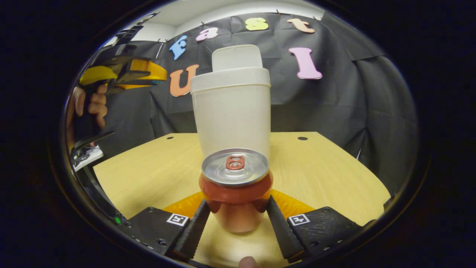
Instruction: Press the lid of the desktop garbage bin to open it, pick up the crumpled paper on the desktop and throw it into the bin, then pick up the pop can on the desktop and drop it into the bin, and finally close the garbage bin lid.
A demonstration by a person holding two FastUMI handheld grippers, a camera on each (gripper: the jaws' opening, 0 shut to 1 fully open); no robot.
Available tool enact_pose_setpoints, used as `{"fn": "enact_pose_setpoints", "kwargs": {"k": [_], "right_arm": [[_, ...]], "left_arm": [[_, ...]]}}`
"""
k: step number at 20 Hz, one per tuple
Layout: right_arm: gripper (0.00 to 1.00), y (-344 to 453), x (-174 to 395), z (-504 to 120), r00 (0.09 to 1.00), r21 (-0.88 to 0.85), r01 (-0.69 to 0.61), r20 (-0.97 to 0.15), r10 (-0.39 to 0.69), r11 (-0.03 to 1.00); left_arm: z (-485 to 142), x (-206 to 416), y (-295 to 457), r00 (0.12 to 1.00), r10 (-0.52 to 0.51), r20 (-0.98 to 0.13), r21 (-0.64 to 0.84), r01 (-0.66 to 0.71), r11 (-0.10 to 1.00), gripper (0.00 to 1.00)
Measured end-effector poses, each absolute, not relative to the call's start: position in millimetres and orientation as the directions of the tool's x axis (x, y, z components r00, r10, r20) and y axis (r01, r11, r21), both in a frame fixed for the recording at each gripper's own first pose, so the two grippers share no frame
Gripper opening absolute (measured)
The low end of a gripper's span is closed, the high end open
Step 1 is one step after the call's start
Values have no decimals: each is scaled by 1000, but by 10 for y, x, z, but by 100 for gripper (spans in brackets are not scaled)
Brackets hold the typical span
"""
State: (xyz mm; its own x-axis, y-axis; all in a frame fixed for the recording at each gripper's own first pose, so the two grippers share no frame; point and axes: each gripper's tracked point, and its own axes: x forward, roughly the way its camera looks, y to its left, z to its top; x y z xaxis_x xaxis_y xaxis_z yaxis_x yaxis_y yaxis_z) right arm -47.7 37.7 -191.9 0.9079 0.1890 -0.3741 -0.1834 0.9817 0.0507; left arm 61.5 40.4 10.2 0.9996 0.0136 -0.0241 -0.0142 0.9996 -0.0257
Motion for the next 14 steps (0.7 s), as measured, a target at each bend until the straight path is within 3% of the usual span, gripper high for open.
{"fn": "enact_pose_setpoints", "kwargs": {"k": [14], "right_arm": [[82, -349, -343, -1805, 930, 126, -68, -352, 108, 990]], "left_arm": [[508, 1519, -384, 990, -138, -3, -48, 138, 989, 36]]}}
